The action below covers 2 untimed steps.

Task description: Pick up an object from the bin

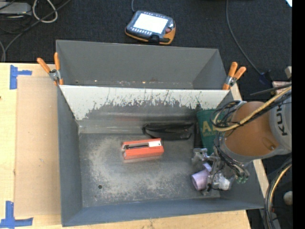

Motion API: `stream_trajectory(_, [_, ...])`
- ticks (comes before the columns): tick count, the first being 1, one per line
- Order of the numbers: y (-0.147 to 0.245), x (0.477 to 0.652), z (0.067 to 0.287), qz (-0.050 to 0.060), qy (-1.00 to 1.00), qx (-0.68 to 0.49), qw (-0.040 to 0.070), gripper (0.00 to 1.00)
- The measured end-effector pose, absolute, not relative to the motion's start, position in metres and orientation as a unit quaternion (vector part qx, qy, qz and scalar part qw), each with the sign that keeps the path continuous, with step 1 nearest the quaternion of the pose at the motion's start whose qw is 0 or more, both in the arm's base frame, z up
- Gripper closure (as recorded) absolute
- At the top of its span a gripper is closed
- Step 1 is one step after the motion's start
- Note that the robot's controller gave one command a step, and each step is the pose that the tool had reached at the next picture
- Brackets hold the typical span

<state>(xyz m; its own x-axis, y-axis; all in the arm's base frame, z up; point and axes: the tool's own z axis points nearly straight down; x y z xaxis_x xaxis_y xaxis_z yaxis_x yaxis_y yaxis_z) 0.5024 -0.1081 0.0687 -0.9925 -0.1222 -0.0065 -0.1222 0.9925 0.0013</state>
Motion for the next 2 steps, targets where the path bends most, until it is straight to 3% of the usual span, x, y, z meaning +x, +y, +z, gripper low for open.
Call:
stream_trajectory(1, [-0.0950,0.5098,0.0693,0.002,0.995,-0.101,-0.001,1.00])
stream_trajectory(2, [-0.0951,0.5098,0.0693,0.002,0.995,-0.101,-0.001,1.00])
